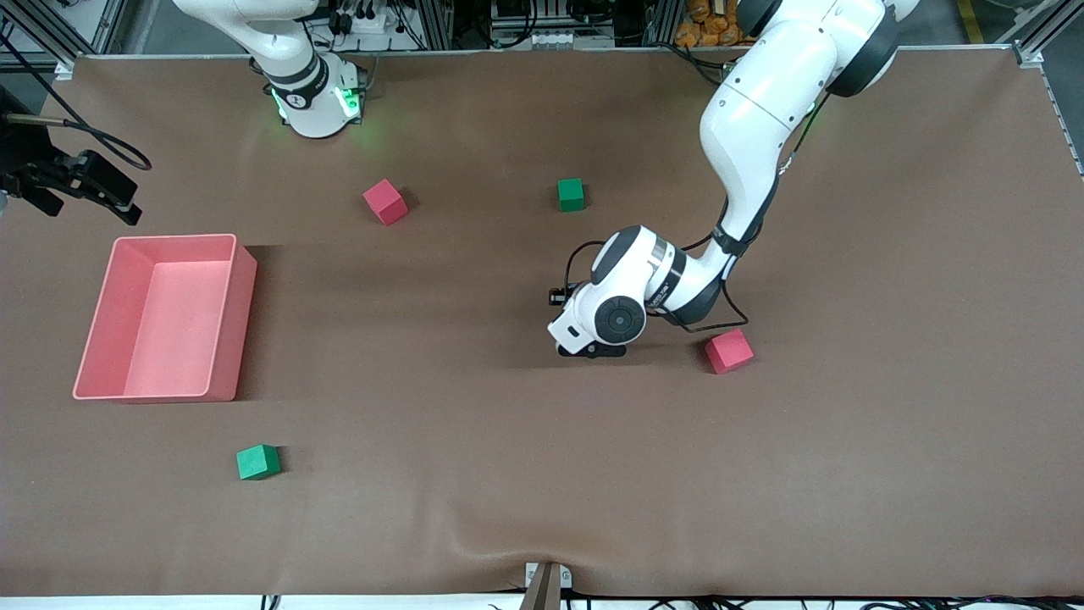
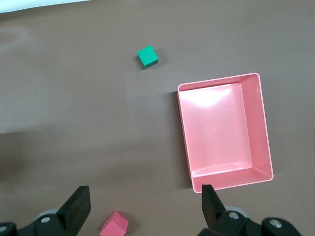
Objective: Place and upright button with both arms
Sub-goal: 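Grasp the button with the left gripper and lift it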
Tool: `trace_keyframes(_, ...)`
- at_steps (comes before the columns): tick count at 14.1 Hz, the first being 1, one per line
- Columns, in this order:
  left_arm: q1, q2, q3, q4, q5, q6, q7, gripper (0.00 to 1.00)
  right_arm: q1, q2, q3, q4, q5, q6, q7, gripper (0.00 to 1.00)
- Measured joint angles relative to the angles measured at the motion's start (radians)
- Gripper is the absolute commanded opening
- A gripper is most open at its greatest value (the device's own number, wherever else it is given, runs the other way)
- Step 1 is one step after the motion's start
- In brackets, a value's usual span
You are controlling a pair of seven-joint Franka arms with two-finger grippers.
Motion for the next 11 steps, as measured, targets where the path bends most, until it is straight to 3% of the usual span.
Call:
trace_keyframes(2, 0.0, 0.0, 0.003, 0.001, 0.0, 0.001, 0.0, 0.48, 0.0, 0.0, 0.0, 0.0, 0.0, 0.0, -0.001, 1.0)
trace_keyframes(3, 0.0, 0.0, 0.004, 0.001, 0.0, 0.001, 0.0, 0.37, 0.0, 0.0, 0.001, 0.0, 0.0, 0.0, -0.002, 1.0)
trace_keyframes(5, 0.0, 0.0, 0.005, 0.002, 0.0, 0.001, 0.0, 0.0, 0.0, 0.0, 0.001, 0.001, 0.0, 0.0, -0.003, 1.0)
trace_keyframes(11, -0.011, 0.0, 0.005, 0.019, 0.0, 0.003, 0.0, 0.0, 0.0, 0.001, 0.003, 0.002, 0.0, 0.0, -0.004, 1.0)
